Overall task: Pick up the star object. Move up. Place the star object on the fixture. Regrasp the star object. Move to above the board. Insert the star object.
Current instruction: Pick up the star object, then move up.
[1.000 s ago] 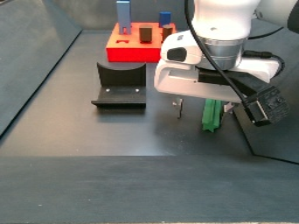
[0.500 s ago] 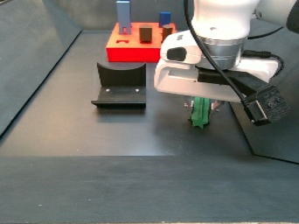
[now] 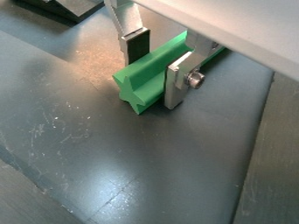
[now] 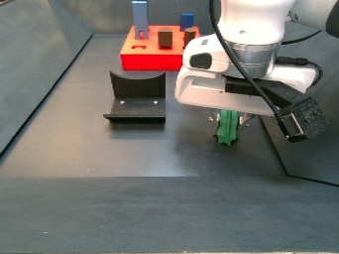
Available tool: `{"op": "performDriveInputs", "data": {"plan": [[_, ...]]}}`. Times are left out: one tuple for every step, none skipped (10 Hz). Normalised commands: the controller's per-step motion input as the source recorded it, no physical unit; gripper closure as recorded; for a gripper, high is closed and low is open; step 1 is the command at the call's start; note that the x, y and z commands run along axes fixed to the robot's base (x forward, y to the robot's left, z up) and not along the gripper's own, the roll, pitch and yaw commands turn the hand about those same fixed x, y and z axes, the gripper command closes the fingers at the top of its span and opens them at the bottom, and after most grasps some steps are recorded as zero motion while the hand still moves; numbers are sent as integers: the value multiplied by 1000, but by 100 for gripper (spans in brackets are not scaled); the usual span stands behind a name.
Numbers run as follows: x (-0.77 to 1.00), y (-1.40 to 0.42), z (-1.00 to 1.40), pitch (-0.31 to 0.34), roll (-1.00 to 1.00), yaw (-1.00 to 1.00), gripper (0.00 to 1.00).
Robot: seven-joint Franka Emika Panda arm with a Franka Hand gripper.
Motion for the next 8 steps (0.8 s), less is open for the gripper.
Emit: {"op": "performDriveInputs", "data": {"plan": [[0,0,0,0,0,0,100],[0,0,0,0,0,0,100],[0,0,833,0,0,0,100],[-43,-9,800,24,-4,-2,100],[-57,-9,709,52,7,-12,100],[-29,4,560,92,28,-23,100],[-12,5,442,112,47,-26,100],[-13,-1,283,121,77,-18,100]]}}
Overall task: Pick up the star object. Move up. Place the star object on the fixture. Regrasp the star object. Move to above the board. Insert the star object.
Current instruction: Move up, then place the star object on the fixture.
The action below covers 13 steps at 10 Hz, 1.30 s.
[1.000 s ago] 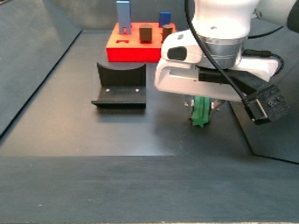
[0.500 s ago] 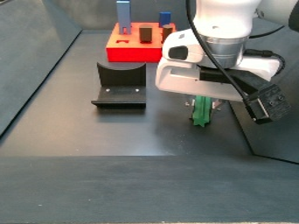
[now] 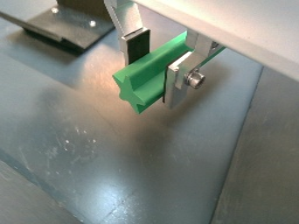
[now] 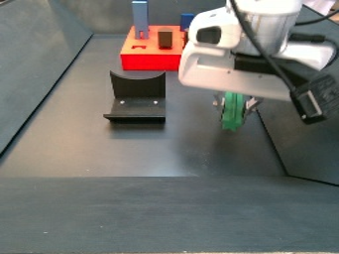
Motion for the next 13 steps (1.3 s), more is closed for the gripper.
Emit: {"op": "performDriveInputs", "data": {"plan": [[-17,-4,207,121,94,-14,100],[0,0,1000,0,0,0,100],[-2,-1,1000,11,4,3,100],[-13,2,1000,36,21,-2,100],[-15,2,1000,46,34,-8,100],[-18,3,1000,70,58,-14,100],[-22,2,1000,85,74,-12,100],[-25,-3,1000,93,93,2,100],[-26,-5,1000,94,101,9,100],[-31,-6,1000,100,115,17,100],[-33,-7,1000,98,114,19,100],[-36,-2,1000,91,103,18,100],[-33,-1,957,84,94,16,100]]}}
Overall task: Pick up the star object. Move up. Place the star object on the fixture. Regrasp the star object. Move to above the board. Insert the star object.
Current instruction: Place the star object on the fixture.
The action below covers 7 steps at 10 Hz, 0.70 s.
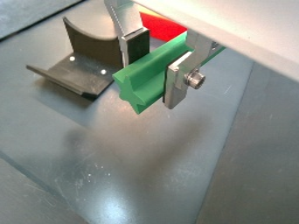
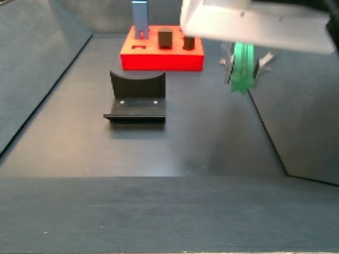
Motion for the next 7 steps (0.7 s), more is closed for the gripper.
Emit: {"op": "performDriveInputs", "data": {"plan": [[-27,1,800,86,91,14,100],[-23,1,719,87,87,15,100],[-14,7,554,90,82,14,100],[-9,5,426,96,79,15,100],[-4,7,250,102,74,15,100],[1000,-461,-109,-185,-3,748,100],[1000,-461,-157,-176,-3,732,100]]}}
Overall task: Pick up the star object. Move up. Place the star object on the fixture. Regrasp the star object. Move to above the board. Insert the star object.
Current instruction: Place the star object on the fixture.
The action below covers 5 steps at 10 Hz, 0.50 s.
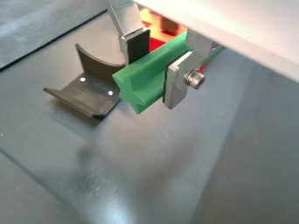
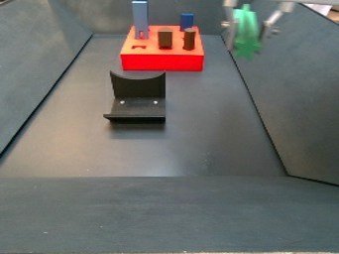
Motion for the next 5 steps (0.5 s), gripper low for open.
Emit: {"op": "performDriveInputs", "data": {"plan": [[1000,-401,-160,-150,-21,497,100],[1000,-350,-136,-76,-73,271,100],[1000,-332,-130,-48,-89,198,100],[1000,-287,-126,-21,-102,110,100],[1000,-256,-121,-12,-106,71,100]]}}
